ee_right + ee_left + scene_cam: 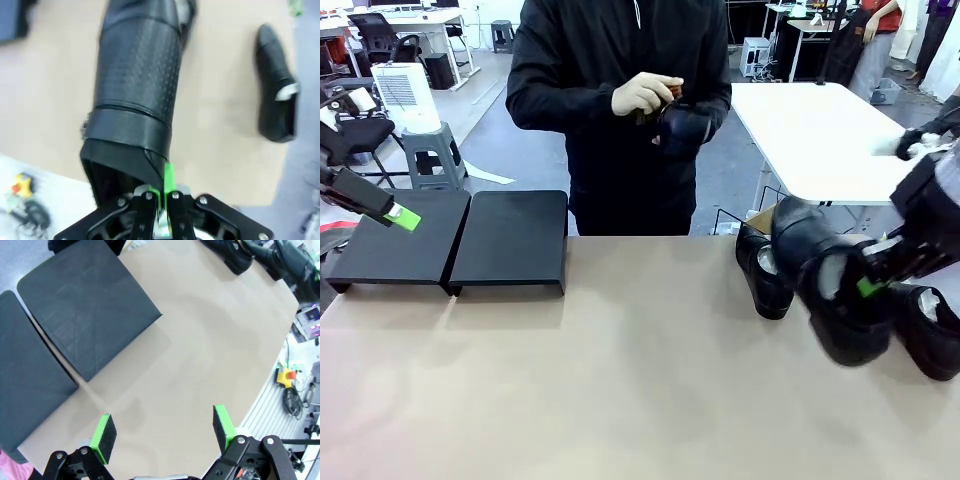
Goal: Organize the shoes by placing them on the stand.
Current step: Pick up one Shoe and place it in the middle of the table.
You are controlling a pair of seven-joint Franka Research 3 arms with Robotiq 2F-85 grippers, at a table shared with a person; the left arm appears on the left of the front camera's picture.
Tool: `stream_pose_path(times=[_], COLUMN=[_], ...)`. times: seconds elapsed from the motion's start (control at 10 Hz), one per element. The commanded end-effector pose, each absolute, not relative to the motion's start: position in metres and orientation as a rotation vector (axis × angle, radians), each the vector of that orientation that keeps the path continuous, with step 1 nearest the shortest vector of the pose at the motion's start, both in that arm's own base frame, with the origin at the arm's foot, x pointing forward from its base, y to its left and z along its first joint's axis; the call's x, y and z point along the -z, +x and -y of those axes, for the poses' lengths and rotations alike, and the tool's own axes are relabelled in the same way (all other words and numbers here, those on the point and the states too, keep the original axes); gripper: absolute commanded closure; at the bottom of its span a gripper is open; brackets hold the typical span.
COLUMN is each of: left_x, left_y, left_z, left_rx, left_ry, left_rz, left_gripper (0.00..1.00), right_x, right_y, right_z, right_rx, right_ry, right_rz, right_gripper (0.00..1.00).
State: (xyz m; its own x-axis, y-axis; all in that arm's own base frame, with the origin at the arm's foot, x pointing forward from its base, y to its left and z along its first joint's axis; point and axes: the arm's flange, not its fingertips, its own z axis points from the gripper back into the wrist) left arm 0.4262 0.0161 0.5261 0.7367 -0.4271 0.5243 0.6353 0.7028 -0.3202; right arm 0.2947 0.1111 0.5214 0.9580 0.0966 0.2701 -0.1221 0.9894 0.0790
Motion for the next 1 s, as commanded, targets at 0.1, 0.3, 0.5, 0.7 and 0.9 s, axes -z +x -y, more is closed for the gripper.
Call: stream_pose_path(times=[0.1,0.3,0.5,0.7,0.9], left_x=[-0.527,-0.527,-0.527,-0.527,-0.527], left_y=[0.426,0.426,0.426,0.426,0.426], left_z=[-0.017,-0.017,-0.017,-0.017,-0.017], left_rx=[0.623,0.623,0.623,0.623,0.623], left_ry=[-0.529,-0.529,-0.529,-0.529,-0.529], left_rz=[0.445,0.445,0.445,0.445,0.445], left_gripper=[0.0,0.0,0.0,0.0,0.0], right_x=[-0.481,-0.449,-0.409,-0.378,-0.342], right_y=[0.286,0.281,0.272,0.268,0.264], right_z=[-0.163,-0.187,-0.204,-0.218,-0.23], right_rx=[-0.154,-0.129,-0.075,-0.057,-0.048], right_ry=[0.24,0.319,0.359,0.357,0.302], right_rz=[0.083,-0.012,-0.035,-0.003,0.016], right_gripper=[1.0,1.0,1.0,1.0,1.0])
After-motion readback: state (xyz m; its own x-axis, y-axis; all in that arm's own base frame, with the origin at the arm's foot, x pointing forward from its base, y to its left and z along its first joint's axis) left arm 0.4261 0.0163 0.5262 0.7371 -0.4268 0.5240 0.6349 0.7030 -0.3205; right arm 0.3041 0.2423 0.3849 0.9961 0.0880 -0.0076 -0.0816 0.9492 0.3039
